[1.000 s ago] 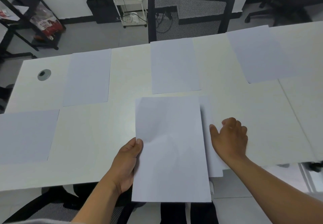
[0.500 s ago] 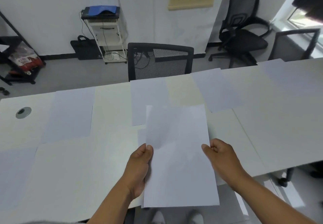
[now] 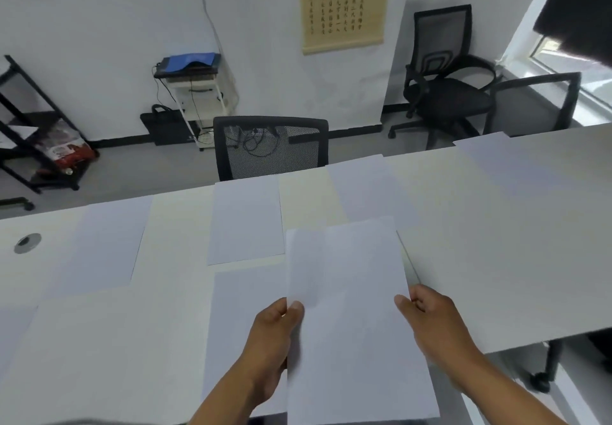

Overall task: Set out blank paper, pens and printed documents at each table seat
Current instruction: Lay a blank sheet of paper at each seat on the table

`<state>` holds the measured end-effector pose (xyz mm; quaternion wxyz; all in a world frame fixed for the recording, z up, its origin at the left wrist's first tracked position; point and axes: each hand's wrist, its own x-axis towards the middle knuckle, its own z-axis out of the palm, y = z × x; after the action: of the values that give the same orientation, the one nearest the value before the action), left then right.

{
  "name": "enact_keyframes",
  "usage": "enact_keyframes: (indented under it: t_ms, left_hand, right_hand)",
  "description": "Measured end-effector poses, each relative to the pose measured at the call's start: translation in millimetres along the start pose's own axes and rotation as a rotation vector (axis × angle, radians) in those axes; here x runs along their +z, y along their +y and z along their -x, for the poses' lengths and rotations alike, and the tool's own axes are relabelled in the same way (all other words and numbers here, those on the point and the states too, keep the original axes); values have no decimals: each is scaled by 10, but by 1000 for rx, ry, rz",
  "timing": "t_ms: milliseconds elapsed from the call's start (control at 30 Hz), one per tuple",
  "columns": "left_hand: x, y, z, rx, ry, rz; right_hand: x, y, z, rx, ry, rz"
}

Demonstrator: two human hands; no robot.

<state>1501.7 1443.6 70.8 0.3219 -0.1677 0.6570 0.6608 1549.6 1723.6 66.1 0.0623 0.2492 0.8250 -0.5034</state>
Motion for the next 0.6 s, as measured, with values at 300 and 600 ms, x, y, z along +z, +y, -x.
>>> enact_keyframes:
  t_ms: [300,600]
  left_hand:
    - [1190,-130,115,-55,181,70]
    - [1631,-299,-56,-71,260,163]
  right_hand:
    - [-966,582,-460,-44,-151,-26]
    - [-1226,990,-712,-18,-213,-42]
